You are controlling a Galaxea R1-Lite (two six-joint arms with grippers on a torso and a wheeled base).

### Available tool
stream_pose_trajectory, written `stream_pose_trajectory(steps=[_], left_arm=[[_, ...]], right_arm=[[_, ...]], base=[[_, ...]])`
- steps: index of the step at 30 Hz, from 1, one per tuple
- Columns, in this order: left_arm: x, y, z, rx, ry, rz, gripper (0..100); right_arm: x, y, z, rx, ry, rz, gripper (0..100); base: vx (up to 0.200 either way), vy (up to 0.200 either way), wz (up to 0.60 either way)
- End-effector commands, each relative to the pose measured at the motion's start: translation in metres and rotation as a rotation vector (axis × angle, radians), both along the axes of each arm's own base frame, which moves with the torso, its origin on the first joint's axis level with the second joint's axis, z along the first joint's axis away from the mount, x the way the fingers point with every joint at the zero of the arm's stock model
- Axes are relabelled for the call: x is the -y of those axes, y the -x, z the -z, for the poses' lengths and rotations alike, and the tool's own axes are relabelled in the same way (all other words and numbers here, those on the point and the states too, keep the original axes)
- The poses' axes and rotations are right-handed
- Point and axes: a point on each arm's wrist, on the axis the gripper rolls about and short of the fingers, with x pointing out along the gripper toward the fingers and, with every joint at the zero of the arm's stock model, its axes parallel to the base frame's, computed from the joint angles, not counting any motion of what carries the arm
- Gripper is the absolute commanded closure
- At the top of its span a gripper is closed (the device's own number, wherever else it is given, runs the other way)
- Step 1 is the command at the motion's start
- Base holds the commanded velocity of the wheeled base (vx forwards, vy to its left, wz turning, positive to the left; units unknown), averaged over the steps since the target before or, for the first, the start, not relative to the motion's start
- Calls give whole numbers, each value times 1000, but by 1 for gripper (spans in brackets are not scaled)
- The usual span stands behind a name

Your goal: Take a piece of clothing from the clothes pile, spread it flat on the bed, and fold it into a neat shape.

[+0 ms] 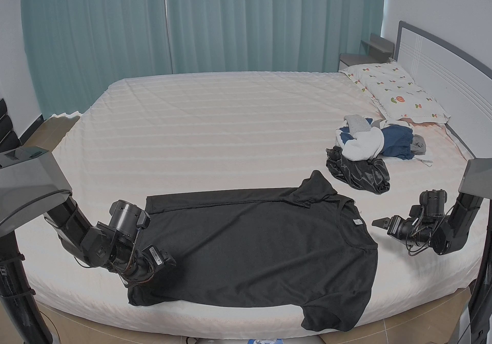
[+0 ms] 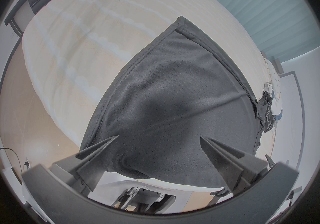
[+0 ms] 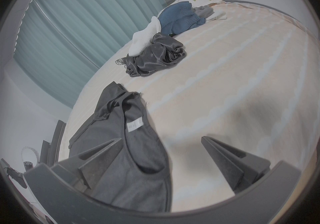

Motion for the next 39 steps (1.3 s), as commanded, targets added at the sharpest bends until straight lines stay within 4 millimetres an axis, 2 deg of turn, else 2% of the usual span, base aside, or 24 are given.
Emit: stream_pose_trajectory(steps=[1,3,5,8,13,14,19,28,29,33,39], left_arm=[[-2,0,-4,13,1,-1,0],[-3,1,-8,24,5,-4,0],[-3,2,-11,33,9,-4,0],[-4,6,-14,33,18,3,0],[-7,5,-14,33,24,3,0],[-10,4,-15,35,24,-5,0],[-20,0,-16,41,33,-15,0],[-38,-6,-17,52,70,-38,0],[-40,-7,-17,54,70,-41,0],[-46,-11,-17,60,64,-54,0],[-54,-16,-14,64,60,-77,0]], right_arm=[[-23,23,-21,2,10,1,0],[-42,40,-23,-35,-4,15,0],[-52,51,-25,-53,-34,10,0],[-56,63,-21,-83,-43,6,0],[-56,66,-16,-96,-45,-6,0],[-58,69,-9,-126,-51,-28,0],[-61,67,4,-160,-30,-76,0],[-55,44,19,-125,-34,-48,0],[-54,40,21,-122,-35,-43,100],[-53,26,26,-98,-29,-29,100],[-42,7,17,-25,-34,9,100]], base=[[0,0,0],[0,0,0],[-100,0,0],[-200,0,0],[-200,0,0],[0,0,0],[0,0,0],[0,0,0],[0,0,0],[0,0,0],[0,0,0]])
